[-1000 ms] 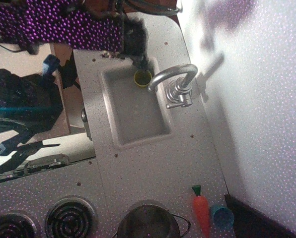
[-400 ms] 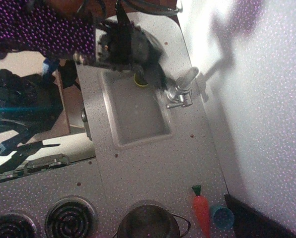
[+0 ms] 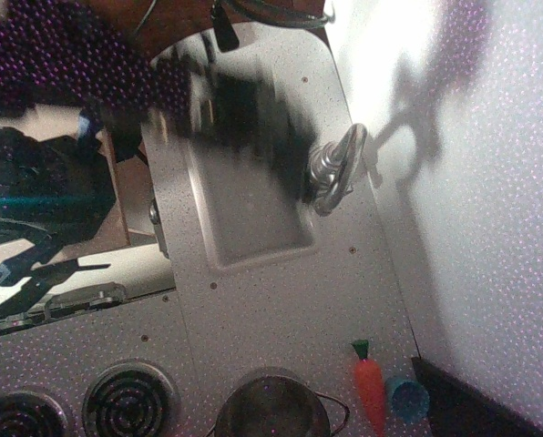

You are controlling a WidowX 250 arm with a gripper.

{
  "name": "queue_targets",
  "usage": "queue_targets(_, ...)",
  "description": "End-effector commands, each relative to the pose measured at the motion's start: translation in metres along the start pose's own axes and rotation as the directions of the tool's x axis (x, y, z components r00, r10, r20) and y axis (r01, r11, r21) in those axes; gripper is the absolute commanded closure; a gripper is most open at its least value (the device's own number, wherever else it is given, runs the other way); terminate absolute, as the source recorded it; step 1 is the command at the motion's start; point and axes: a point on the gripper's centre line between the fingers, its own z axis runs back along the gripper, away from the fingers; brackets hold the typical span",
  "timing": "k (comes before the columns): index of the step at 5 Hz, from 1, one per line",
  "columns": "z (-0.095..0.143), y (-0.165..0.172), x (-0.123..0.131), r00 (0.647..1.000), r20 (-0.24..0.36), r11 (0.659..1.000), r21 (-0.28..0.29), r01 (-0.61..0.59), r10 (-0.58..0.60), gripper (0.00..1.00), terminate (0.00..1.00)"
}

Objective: Turn faucet right

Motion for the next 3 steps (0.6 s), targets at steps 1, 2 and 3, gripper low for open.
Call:
queue_targets(1, 0.015, -0.003, 0.013, 0.999, 0.016, 0.988, 0.15, -0.045, 0.043, 0.0, 0.0)
queue_targets(2, 0.015, -0.012, 0.01, 1.0, 0.005, 0.986, 0.167, -0.018, 0.018, 0.0, 0.0)
queue_targets(3, 0.015, -0.016, 0.006, 1.0, -0.025, 0.98, 0.2, -0.014, 0.019, 0.0, 0.0)
